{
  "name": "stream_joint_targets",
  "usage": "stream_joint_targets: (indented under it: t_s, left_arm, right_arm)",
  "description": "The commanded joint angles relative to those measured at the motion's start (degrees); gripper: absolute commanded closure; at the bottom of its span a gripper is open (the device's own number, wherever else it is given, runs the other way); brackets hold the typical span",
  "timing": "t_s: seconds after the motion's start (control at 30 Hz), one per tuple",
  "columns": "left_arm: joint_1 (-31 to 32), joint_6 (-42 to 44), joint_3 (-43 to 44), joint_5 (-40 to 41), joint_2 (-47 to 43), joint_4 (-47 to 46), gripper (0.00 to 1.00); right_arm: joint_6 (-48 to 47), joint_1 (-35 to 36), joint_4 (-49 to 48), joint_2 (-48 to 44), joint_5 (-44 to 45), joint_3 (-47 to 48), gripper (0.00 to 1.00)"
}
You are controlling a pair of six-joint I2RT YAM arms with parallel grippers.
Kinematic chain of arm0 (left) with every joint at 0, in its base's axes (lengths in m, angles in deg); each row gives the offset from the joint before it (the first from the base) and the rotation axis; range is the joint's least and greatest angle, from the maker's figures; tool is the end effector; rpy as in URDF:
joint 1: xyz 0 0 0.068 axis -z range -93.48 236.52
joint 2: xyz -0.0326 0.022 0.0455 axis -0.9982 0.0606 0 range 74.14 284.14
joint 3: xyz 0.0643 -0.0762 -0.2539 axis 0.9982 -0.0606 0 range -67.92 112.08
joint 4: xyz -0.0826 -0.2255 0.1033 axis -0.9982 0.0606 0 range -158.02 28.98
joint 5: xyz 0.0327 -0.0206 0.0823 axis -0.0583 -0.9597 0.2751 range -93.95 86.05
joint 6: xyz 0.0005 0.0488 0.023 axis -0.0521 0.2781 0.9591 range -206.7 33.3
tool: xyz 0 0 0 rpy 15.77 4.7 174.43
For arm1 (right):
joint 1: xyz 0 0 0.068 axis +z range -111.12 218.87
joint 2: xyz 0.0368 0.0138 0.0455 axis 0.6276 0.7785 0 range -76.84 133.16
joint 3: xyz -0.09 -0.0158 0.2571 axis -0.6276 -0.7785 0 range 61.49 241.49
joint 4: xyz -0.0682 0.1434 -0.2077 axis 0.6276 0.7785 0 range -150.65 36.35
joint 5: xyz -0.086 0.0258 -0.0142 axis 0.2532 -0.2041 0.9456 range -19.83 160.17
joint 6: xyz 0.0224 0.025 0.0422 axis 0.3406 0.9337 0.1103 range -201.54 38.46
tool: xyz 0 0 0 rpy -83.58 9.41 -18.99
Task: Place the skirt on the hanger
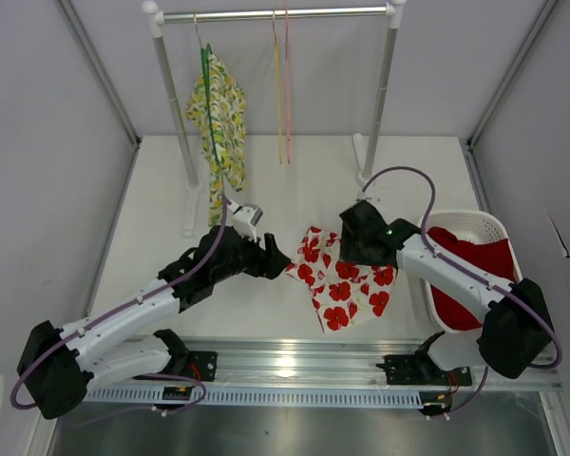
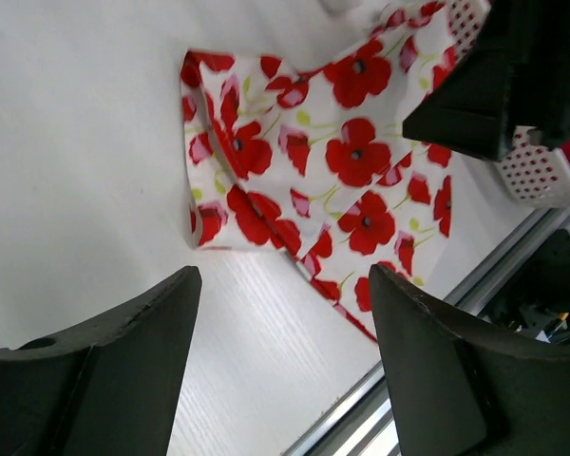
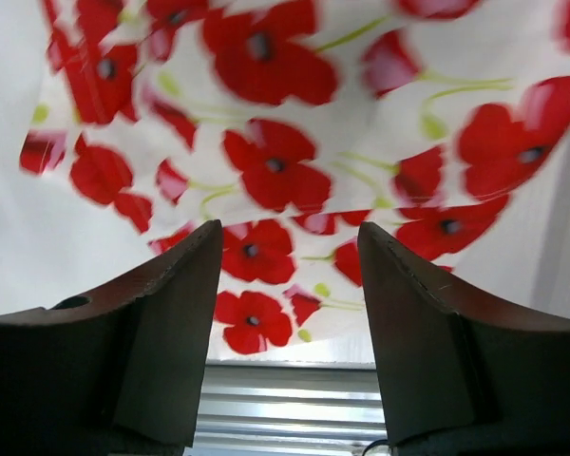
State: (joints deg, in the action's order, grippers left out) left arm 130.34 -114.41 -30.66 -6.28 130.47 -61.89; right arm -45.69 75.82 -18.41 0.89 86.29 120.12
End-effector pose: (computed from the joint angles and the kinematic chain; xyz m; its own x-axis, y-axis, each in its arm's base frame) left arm 0.1606 -0.1561 0.2632 -0.6061 -0.0624 -0.7929 0.4930 0.7528 -0.4361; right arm 0.2192 0.1525 0.2531 -0.8443 0.0691 -0.5314 0.0290 0.9961 0.0834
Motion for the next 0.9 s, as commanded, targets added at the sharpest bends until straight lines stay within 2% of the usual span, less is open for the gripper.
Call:
stream_joint_targets:
  t_s: [0.0, 0.17, 0.27, 0.37, 0.43, 0.47, 0.53, 0.6, 0.87]
  left_arm:
    - [0.6, -3.5, -2.8, 0.6, 1.1, -7.6, 0.24]
    - [0.6, -4.9, -6.8, 4.2, 1.4, -9.1, 0.28]
    - [0.6, -4.7, -7.9, 5.0, 2.5, -10.4, 0.29]
    - [0.6, -4.0, -8.3, 4.3, 8.1, -13.5, 0.3]
    - [0.6, -3.8, -7.6, 4.5, 11.3, -14.7, 0.3]
    - [0.5, -3.6, -7.2, 3.9, 14.7, -15.5, 0.35]
    - [0.5, -3.3, -5.6, 2.8, 17.7, -16.4, 0.39]
    - [0.5, -3.5, -4.5, 2.8, 20.9, -17.0, 0.42]
    - [0.5, -3.7, -1.5, -1.1, 28.6, -20.4, 0.39]
  right_arm:
    - [3.8, 5.6, -1.5, 2.0, 6.9, 1.8, 0.36]
    - [3.2, 6.9, -8.1, 8.3, 3.0, 5.1, 0.37]
    - [1.9, 8.0, -6.7, 15.9, 2.8, 12.8, 0.4]
    - [2.2, 10.4, -5.2, 18.7, 3.2, 15.5, 0.4]
    - [3.3, 11.9, -5.7, 17.7, 3.7, 13.3, 0.41]
    - [4.6, 12.3, -5.9, 16.9, 3.7, 11.9, 0.42]
    - [6.1, 13.5, -6.4, 13.6, 3.5, 7.4, 0.51]
    - [8.3, 14.9, -6.6, 10.4, 3.4, 3.8, 0.52]
    - [17.3, 27.0, -3.7, 5.8, 5.7, -3.2, 0.5]
